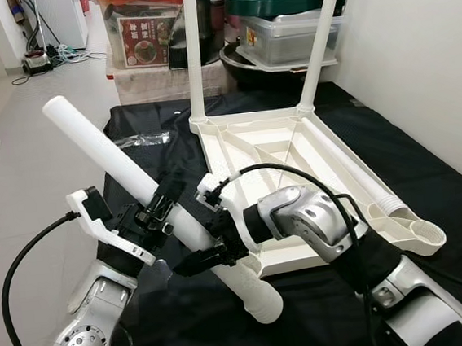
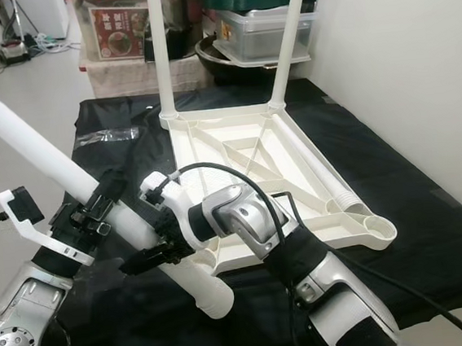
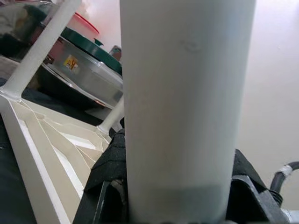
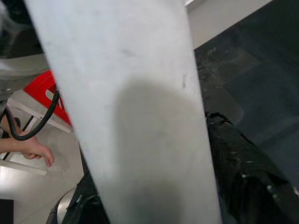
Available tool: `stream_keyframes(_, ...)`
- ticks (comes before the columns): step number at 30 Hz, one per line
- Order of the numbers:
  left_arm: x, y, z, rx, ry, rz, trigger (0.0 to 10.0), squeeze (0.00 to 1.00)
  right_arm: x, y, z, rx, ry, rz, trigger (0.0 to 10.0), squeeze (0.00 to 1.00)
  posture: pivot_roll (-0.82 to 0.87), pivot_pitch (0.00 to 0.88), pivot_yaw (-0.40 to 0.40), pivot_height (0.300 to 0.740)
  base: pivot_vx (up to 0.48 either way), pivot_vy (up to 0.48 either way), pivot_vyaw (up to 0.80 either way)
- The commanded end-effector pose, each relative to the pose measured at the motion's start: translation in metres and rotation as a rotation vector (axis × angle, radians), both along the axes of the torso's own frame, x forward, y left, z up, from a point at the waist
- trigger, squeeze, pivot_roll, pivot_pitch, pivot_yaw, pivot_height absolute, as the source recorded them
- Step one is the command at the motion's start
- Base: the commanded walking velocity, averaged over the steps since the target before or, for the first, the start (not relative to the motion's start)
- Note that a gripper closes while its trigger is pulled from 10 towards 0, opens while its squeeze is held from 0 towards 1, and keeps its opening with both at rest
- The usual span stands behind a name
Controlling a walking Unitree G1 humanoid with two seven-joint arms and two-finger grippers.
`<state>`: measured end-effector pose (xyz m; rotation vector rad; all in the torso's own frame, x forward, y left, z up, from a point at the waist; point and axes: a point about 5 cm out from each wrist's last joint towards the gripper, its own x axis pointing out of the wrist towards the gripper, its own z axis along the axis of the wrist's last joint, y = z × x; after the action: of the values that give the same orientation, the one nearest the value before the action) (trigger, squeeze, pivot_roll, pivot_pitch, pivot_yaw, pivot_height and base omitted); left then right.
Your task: Building children table
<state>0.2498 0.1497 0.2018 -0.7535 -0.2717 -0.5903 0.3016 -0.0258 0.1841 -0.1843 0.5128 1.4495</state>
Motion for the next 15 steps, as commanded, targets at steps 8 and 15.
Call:
stream_keyframes(8, 0.003, -0.016, -0.010, 0.092, 0.056, -0.040, 10.0, 0.00, -0.013, -0.004, 0.005, 0.073, 0.042, 0.054, 0.0, 0.00, 0.08, 0.000, -0.082, 0.740, 0.000, 0.000, 0.00)
stream_keyframes(15, 0.013, -0.010, -0.015, 0.059, 0.068, 0.003, 10.0, 1.00, -0.021, -0.011, 0.008, 0.091, 0.057, 0.093, 0.0, 0.00, 0.07, 0.000, -0.078, 0.740, 0.000, 0.000, 0.00)
